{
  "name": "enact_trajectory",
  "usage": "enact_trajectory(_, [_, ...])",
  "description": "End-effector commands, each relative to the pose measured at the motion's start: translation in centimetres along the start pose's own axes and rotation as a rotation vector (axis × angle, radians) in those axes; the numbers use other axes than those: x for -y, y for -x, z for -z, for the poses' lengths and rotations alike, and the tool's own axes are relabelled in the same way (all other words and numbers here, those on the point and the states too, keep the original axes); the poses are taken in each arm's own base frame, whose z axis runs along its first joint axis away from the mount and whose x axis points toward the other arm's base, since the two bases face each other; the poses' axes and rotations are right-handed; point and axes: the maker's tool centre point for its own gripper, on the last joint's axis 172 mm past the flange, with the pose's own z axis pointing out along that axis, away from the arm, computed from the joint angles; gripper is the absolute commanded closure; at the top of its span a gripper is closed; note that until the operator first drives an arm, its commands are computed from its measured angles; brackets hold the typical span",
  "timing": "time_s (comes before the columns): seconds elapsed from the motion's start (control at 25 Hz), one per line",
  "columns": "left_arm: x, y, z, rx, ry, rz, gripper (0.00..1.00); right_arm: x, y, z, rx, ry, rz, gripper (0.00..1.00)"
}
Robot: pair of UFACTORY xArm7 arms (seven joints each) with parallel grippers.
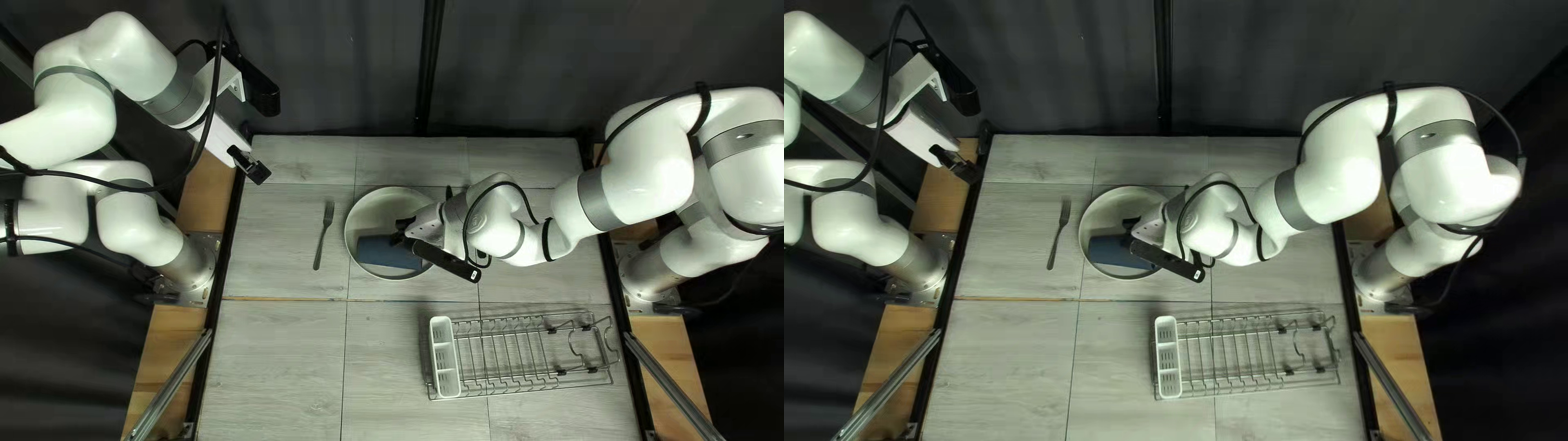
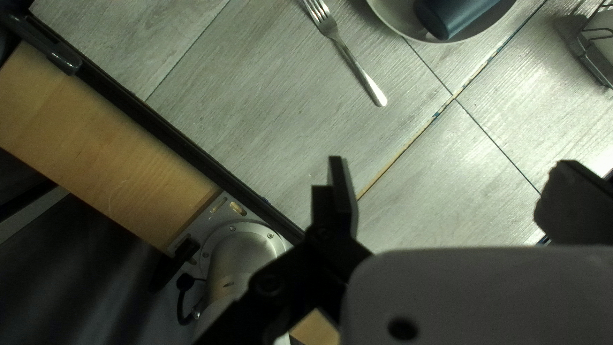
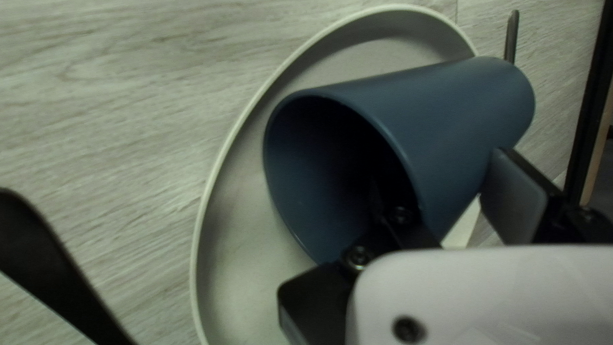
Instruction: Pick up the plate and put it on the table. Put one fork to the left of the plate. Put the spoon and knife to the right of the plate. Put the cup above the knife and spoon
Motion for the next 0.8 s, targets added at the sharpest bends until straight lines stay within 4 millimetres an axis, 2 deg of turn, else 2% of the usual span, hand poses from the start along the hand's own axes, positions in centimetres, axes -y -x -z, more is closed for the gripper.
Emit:
enact_trajectory(0.04, [0.0,0.0,0.0,0.000,0.000,0.000,0.00,-8.1,-0.8,12.9,0.016,0.230,-0.035,1.00])
enact_trajectory(0.4, [0.0,0.0,0.0,0.000,0.000,0.000,0.00,-8.0,-0.8,12.8,0.016,0.230,-0.036,1.00])
enact_trajectory(0.44, [0.0,0.0,0.0,0.000,0.000,0.000,0.00,-6.9,-0.4,13.9,0.021,0.230,-0.051,1.00])
enact_trajectory(0.52, [0.0,0.0,0.0,0.000,0.000,0.000,0.00,-7.0,-0.5,14.4,0.024,0.232,-0.049,1.00])
enact_trajectory(0.56, [0.0,0.0,0.0,0.000,0.000,0.000,0.00,-6.9,-0.6,14.7,0.024,0.232,-0.049,0.73])
enact_trajectory(0.6, [0.0,0.0,0.0,0.000,0.000,0.000,0.00,-6.9,-0.6,14.8,0.024,0.230,-0.050,0.09])
enact_trajectory(0.64, [0.0,0.0,0.0,0.000,0.000,0.000,0.00,-7.0,-0.8,14.9,0.025,0.226,-0.056,0.00])
enact_trajectory(0.8, [0.0,0.0,0.0,0.000,0.000,0.000,0.00,-7.2,-1.0,15.2,0.028,0.218,-0.065,0.00])
